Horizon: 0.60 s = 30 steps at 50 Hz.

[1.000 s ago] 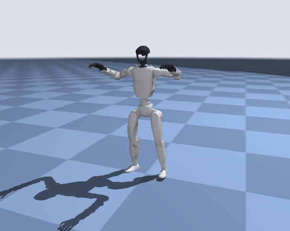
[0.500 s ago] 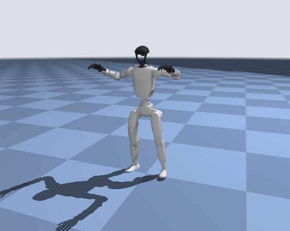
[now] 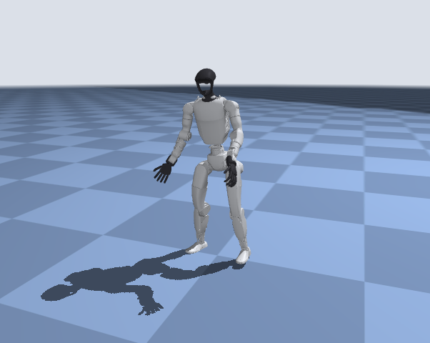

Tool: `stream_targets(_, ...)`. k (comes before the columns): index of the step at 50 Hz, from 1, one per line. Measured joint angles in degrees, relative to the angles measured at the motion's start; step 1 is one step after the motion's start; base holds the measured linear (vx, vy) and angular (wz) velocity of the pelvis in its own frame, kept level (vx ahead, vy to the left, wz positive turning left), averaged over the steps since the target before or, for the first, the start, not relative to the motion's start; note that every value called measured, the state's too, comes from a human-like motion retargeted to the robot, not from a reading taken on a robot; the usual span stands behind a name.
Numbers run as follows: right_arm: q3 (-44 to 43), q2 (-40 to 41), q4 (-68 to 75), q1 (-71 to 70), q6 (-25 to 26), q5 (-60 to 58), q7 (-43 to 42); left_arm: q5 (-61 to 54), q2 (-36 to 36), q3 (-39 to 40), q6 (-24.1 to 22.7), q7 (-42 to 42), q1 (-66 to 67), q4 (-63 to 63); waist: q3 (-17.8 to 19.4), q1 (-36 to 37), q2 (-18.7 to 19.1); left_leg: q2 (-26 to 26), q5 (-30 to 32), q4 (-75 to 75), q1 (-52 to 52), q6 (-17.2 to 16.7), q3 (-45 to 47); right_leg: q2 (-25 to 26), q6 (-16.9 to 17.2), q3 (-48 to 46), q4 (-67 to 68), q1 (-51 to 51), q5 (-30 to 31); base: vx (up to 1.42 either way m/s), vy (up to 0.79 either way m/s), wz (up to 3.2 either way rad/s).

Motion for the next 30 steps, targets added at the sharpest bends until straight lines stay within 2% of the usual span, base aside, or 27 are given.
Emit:
stream_targets(2,4.0,1.2,5.9,0.3,0.6,-10.7,1.7,0.9,-2.4,-0.7,-1.3,-2.8,2.2,7.9,0.9,0.4,0.3,1.0,-1.1,-5.1,0.6,0.6,-0.5,0.4,0.7,0.0,-0.4,0.2,0.0,0.07,0.16,-0.17)
stream_targets(6,7.0,3.7,16.9,0.4,1.7,-36.4,0.3,-1.0,-5.5,2.5,-2.0,-9.0,6.5,24.4,1.2,0.6,0.9,2.9,1.5,-13.6,2.5,1.7,-1.1,1.6,0.8,-0.3,-1.2,0.6,0.0,0.09,0.21,-0.11)
stream_targets(9,9.3,5.3,22.6,1.1,3.5,-43.9,-0.1,-3.7,-5.9,5.0,0.1,-12.2,9.5,33.1,1.0,0.9,-0.1,2.4,1.6,-15.4,3.2,2.1,-1.1,1.1,0.2,0.0,-0.1,-0.2,-0.3,0.1,0.23,0.01)
stream_targets(12,13.3,6.3,24.9,2.3,2.9,-42.0,-0.6,-5.1,-5.1,4.1,1.2,-12.7,13.4,35.6,1.7,2.3,-1.2,2.0,1.9,-17.0,4.4,2.3,-0.3,0.2,-0.5,0.7,3.6,-2.1,-0.2,0.09,0.24,-0.16)
stream_targets(13,14.4,6.3,24.9,2.7,2.3,-41.0,-1.3,-5.6,-4.7,3.5,0.9,-12.5,14.8,35.1,2.3,3.1,-1.6,1.9,2.2,-17.7,5.1,2.2,0.3,-0.1,0.3,0.9,5.2,-2.9,0.4,0.07,0.22,-0.35)
stream_targets(15,15.2,6.2,24.5,3.2,1.3,-39.2,-2.2,-5.8,-3.5,2.0,0.1,-12.5,17.8,33.0,3.3,4.6,-1.8,2.1,2.6,-18.9,6.4,2.2,1.2,-0.4,-0.3,0.3,9.1,-4.5,1.7,0.07,0.22,-0.37)
stream_targets(22,12.8,5.0,20.8,2.4,-1.0,-36.1,-4.1,-3.2,0.8,-1.8,-2.5,-14.5,23.8,26.3,4.3,5.4,-1.1,2.0,2.5,-17.8,7.0,1.3,1.5,0.7,-0.6,-7.6,14.9,-6.8,3.4,0.07,0.17,-0.03)
stream_targets(27,14.1,5.4,13.2,0.0,-3.2,-26.1,-2.9,-7.9,3.0,-4.7,-3.4,-14.4,21.5,20.2,4.8,5.4,-0.4,1.9,2.4,-15.8,5.3,1.7,1.7,1.6,-5.0,-16.6,12.8,-5.9,3.2,0.02,0.06,0.02)
stream_targets(30,13.5,6.6,6.7,-2.0,-4.2,-20.0,-0.5,-9.7,4.4,-5.5,-4.7,-15.0,18.2,14.2,5.7,5.6,0.3,2.3,2.7,-15.5,4.9,2.0,2.3,1.8,-6.5,-15.4,13.5,-6.8,4.2,-0.03,0.0,-0.12)
